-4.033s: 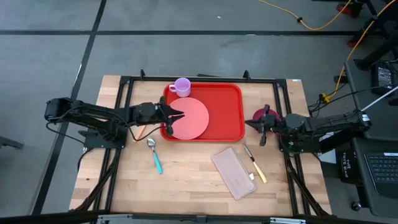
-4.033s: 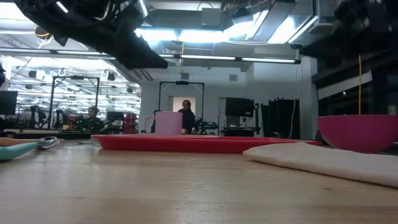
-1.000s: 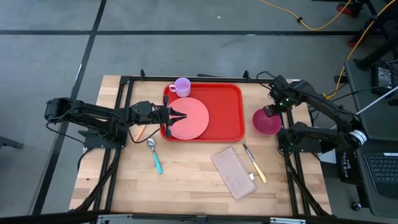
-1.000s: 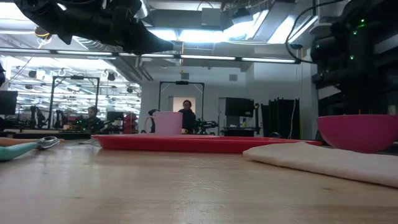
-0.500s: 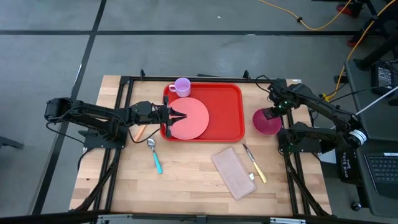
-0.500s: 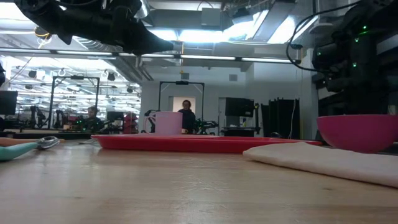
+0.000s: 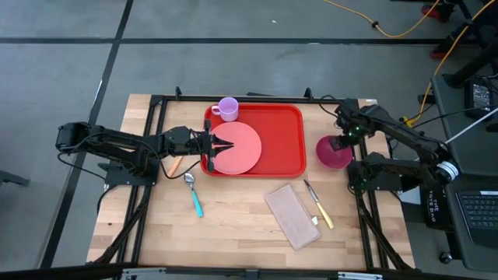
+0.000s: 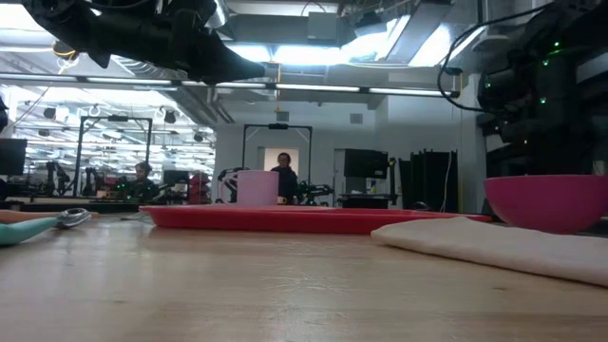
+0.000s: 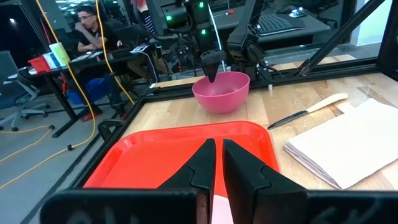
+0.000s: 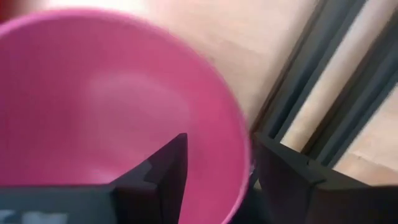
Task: Set up tray
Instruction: Put the dark pink bowl on the light pink plate
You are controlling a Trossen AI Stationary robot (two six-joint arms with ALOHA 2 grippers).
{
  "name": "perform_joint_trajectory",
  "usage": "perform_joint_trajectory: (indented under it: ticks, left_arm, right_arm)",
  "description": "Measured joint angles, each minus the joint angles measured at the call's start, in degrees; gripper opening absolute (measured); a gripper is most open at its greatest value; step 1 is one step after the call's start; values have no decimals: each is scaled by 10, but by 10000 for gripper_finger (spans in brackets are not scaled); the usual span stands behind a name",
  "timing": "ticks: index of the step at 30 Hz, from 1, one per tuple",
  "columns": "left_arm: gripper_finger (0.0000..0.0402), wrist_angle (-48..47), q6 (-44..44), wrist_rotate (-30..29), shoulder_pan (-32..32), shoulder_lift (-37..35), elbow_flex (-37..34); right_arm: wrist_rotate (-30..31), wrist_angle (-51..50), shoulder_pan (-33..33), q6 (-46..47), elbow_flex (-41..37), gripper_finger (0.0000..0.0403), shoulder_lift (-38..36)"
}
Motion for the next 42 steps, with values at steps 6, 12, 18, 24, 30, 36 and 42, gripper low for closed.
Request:
perform_joint_trajectory:
  ticks: [6,12,18,24,30,36,42]
  left_arm:
    - [24,0,0,0,0,0,0]
    - [20,0,-1,0,0,0,0]
    - [20,0,0,0,0,0,0]
    - [20,-1,0,0,0,0,0]
    - [21,-1,4,0,0,0,0]
    - [16,-1,26,0,0,0,0]
    - [18,0,45,-3,0,0,0]
  right_arm:
    - [-12,0,0,9,-4,177,29]
    - [-12,0,0,10,-4,127,43]
    - [18,-1,0,10,18,39,42]
    - [23,-2,0,8,50,19,42]
    - [25,-2,0,6,70,9,42]
    - [-8,-5,0,5,97,8,40]
    - [-20,-18,1,5,146,8,16]
